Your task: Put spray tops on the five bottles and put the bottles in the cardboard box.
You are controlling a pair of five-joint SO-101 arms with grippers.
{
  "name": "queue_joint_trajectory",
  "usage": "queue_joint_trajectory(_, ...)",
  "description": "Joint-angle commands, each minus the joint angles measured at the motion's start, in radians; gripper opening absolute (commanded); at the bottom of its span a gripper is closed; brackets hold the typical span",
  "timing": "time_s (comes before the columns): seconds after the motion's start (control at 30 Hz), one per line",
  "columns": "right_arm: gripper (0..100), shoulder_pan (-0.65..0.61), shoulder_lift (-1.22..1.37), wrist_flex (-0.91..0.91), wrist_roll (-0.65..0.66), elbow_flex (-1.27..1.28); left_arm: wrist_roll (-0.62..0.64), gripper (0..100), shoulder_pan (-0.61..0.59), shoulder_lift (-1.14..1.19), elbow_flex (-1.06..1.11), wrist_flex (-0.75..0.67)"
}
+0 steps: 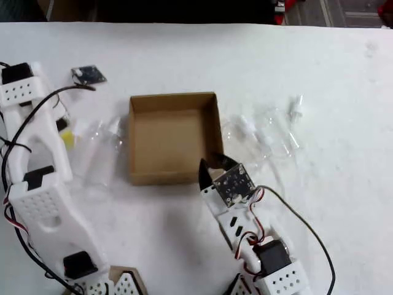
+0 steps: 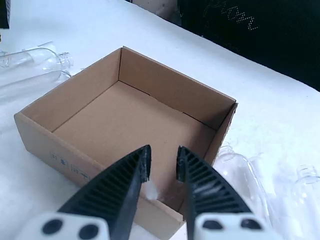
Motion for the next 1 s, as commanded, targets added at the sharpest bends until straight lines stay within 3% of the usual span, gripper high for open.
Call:
queue_joint_trajectory(0.0, 7.0, 0.007, -0.002, 0.001, 0.012, 0.009, -0.114, 14, 0.002, -0.041, 0.04, 0.0)
queue_joint_trajectory(0.47, 7.0, 0.005, -0.002, 0.001, 0.012, 0.009, -0.152, 18, -0.044, -0.038, 0.086, -0.081)
queue_joint_trajectory(0.63, 7.0, 0.005, -0.002, 0.001, 0.012, 0.009, -0.152, 18, -0.042, -0.039, 0.17, -0.178)
queue_joint_trajectory(0.97, 7.0, 0.005, -0.002, 0.001, 0.012, 0.009, -0.153, 18, -0.041, -0.038, 0.192, -0.19)
